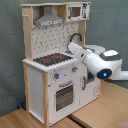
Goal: Play with the kitchen
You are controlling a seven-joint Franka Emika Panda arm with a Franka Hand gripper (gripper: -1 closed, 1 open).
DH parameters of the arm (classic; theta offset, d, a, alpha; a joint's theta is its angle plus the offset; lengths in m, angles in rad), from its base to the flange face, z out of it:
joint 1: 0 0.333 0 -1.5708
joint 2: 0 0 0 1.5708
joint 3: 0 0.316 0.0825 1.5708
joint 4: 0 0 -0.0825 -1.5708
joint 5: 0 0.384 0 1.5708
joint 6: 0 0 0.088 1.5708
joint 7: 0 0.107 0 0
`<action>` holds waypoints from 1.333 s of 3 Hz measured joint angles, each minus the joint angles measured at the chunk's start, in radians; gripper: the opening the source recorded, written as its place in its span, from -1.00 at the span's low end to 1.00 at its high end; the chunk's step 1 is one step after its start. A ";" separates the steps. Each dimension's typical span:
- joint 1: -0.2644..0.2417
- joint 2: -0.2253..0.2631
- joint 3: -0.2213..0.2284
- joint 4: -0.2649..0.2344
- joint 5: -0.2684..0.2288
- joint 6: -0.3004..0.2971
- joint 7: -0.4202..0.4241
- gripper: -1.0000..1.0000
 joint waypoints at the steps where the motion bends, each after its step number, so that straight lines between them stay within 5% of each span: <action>1: 0.001 -0.033 0.017 -0.041 -0.004 0.107 0.001 1.00; 4: 0.050 -0.111 0.033 -0.225 -0.008 0.383 -0.001 1.00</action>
